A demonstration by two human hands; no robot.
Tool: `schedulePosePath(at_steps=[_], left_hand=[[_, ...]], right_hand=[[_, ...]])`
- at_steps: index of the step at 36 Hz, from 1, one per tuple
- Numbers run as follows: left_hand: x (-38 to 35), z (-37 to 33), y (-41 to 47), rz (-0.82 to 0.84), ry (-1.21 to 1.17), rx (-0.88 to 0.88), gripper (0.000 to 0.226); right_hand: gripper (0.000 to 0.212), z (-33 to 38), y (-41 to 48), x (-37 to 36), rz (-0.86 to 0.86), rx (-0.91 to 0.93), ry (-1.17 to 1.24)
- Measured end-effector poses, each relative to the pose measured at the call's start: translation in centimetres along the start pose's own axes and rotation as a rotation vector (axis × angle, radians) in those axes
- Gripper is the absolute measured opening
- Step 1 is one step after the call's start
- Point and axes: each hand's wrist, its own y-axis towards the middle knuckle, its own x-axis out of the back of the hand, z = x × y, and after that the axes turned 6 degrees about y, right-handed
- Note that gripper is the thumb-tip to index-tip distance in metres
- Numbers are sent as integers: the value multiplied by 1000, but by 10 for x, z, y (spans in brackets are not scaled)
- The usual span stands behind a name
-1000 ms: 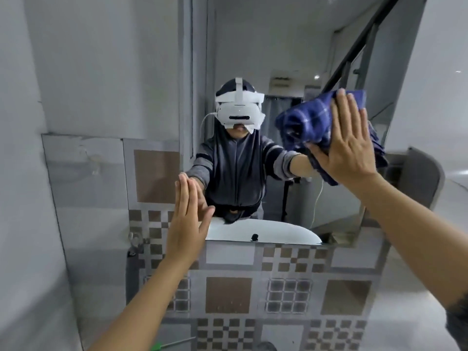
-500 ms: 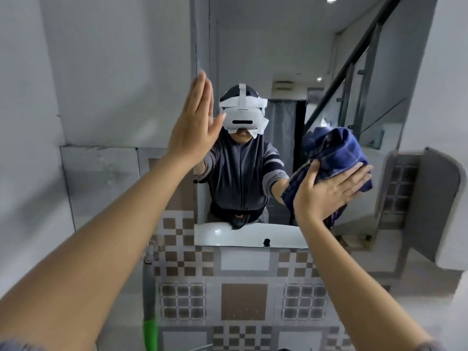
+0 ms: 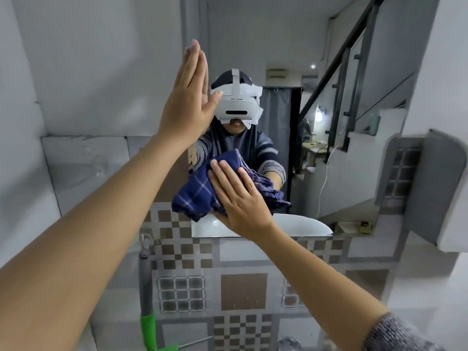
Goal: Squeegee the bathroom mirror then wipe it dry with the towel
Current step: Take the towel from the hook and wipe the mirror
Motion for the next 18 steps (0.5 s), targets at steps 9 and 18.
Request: schedulePosePath(at_steps=[9, 18], left_hand=[[-12, -9, -3, -68, 23, 78, 60], [-20, -18, -17, -90, 9, 100, 59]], right_hand=[[77, -108, -67, 23, 14, 2, -139], [87, -114, -127, 23, -314, -1186, 374]])
